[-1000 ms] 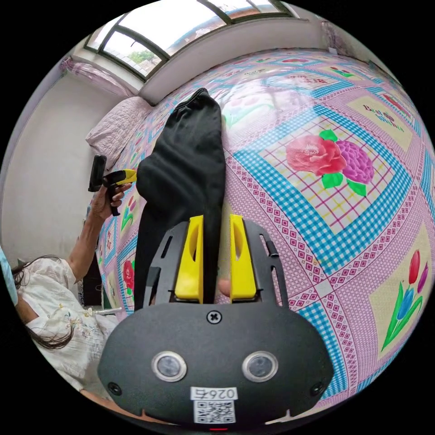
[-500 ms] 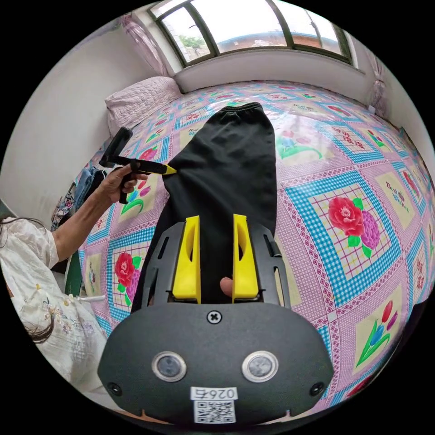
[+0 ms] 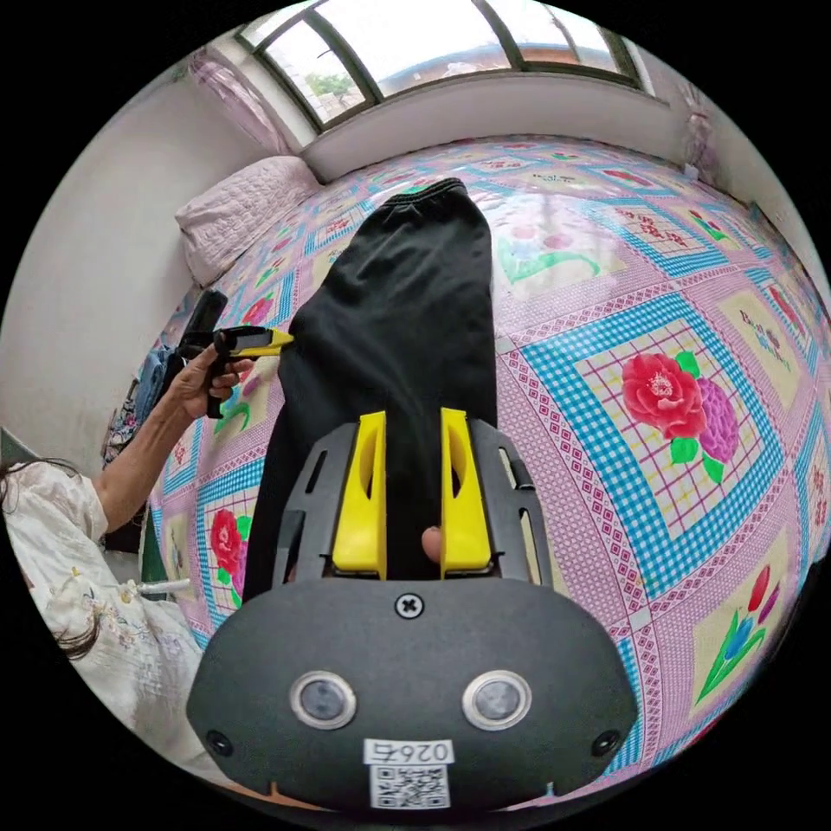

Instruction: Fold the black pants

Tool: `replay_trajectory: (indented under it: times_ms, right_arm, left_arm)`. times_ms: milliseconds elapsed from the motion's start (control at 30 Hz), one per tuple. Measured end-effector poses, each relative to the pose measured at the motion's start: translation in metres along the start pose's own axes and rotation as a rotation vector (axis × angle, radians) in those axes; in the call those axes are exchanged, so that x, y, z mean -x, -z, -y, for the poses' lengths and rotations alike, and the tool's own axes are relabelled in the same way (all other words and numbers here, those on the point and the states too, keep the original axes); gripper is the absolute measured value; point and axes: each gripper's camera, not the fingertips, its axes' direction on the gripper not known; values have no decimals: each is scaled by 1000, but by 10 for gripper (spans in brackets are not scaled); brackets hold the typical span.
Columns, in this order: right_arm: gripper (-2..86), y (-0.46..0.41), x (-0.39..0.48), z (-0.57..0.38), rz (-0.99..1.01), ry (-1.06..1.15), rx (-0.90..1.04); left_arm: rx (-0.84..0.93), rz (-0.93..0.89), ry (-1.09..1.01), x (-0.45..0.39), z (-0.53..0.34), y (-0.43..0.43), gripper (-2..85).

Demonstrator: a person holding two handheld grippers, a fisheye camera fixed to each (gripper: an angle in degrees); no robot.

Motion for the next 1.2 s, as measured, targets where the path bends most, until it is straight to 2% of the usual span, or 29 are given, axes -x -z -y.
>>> replay_trajectory:
  times_ms: [167,300,400,500,567,633,700,833,933,1100,1200]
  right_arm:
    - [56,49,33,-41,32,27,-100]
    - [59,34,84,-53,116,94,-77]
    - [65,-5,119,-45,127,162,6]
    - [72,-45,145,-60,164,205,196]
    - [78,-31,162,-84,111,212,116]
    - [72,-21,174,-101,48,239,164]
    - [64,10,170,-123,63,181,140]
    - [60,66,149,-174,36,11,48]
    - [64,112,132,-226,-8,-141,-25]
    - [66,172,90,-322,-50,-349,-124]
    - [66,183,58,-356,-40,-360,-104]
  left_arm:
    - [-107,-7,-80,-21,-68,27,105]
    - [-99,10,-62,-22,-89,13,105]
    - [-66,-15,-73,-21,-69,-9,100]
    - [102,149,18,-4,-42,-38,34]
    - [166,130,58,8,-35,-41,5]
    - [180,168,23,2,-40,-36,12]
    - [142,189,-40,-11,-53,-27,44]
    - [43,-28,-198,-38,-111,-7,51]
    - [43,-87,-242,-53,-170,-5,50]
    - [130,-97,-180,-70,-282,-31,51]
    - [134,-38,-88,-81,-350,-55,76]
